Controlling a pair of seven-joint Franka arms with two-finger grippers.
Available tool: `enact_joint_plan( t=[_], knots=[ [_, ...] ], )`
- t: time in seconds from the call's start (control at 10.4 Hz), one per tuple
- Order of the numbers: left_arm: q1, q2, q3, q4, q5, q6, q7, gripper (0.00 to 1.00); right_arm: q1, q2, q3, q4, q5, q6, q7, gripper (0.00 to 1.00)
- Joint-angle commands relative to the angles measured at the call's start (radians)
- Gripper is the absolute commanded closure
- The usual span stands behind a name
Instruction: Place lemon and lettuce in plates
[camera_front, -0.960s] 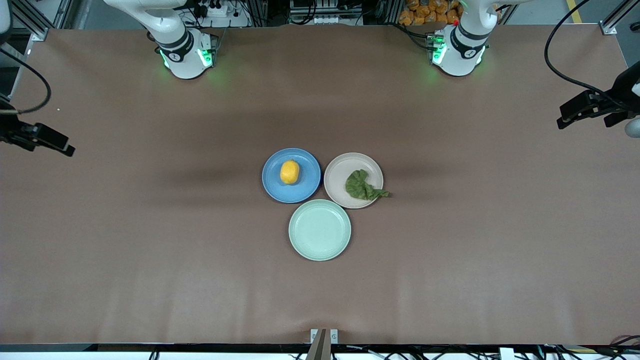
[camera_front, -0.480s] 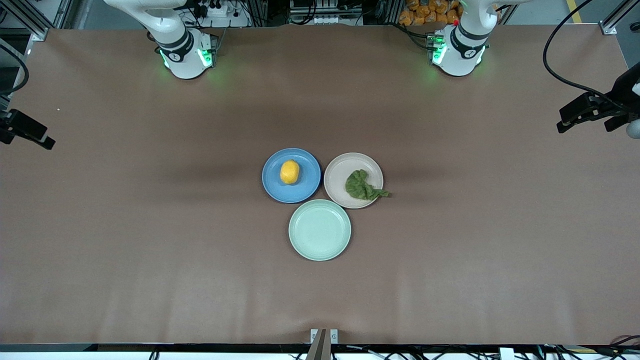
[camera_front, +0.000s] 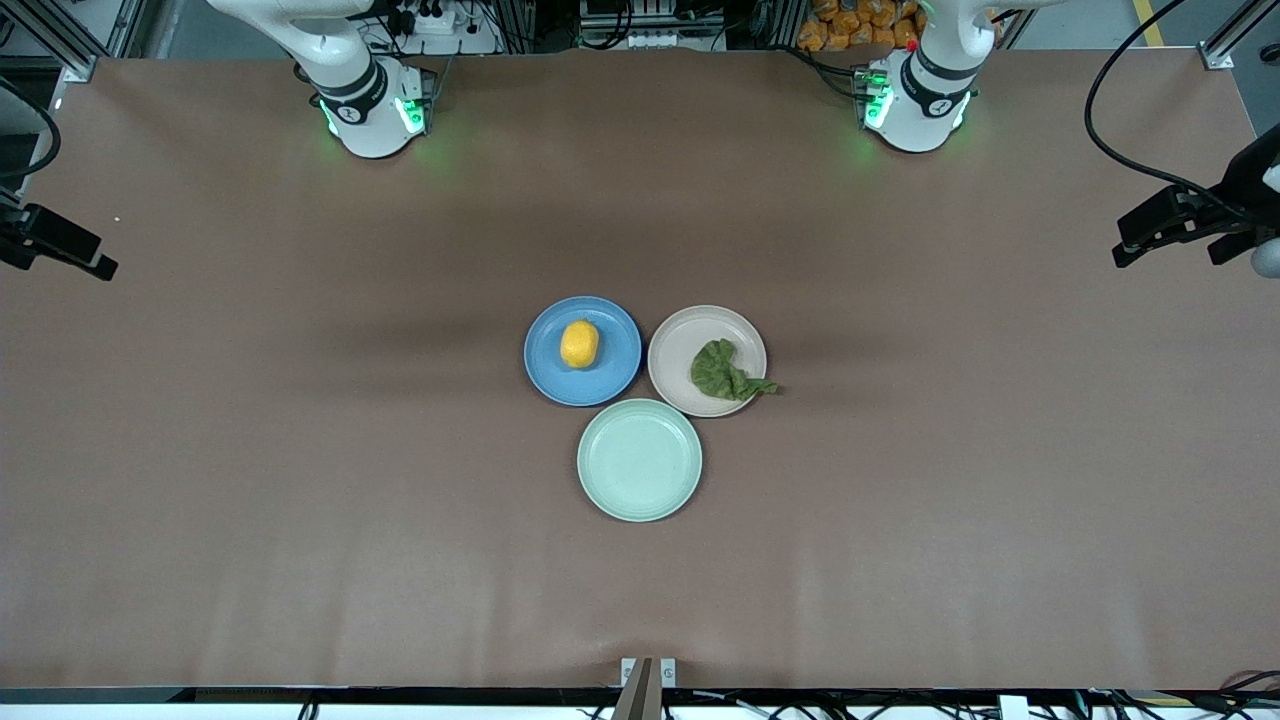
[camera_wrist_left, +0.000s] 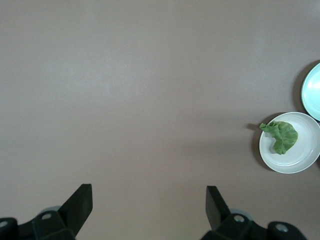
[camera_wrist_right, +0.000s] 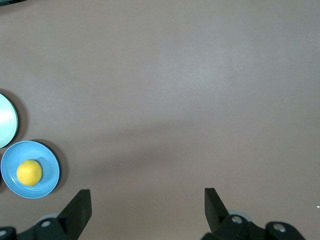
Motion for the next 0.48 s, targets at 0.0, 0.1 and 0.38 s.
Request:
enact_joint_plan(
  t=[0.0,0.1,0.38],
  knots=[
    [-0.005,-0.001,0.007,0.009,-0.019,0.005,0.041,0.0,-0.017,0.014,0.015,0.022,-0.016,-0.019,0.002,0.0],
    [-0.003,-0.001,0.007,0.009,-0.02,0.004,0.041,0.0,-0.014,0.019,0.015,0.024,-0.023,-0.02,0.002,0.0],
    [-0.003,-0.001,0.007,0.009,-0.023,0.003,0.041,0.0,-0.002,0.017,0.018,0.024,-0.082,-0.032,-0.001,0.0]
  ],
)
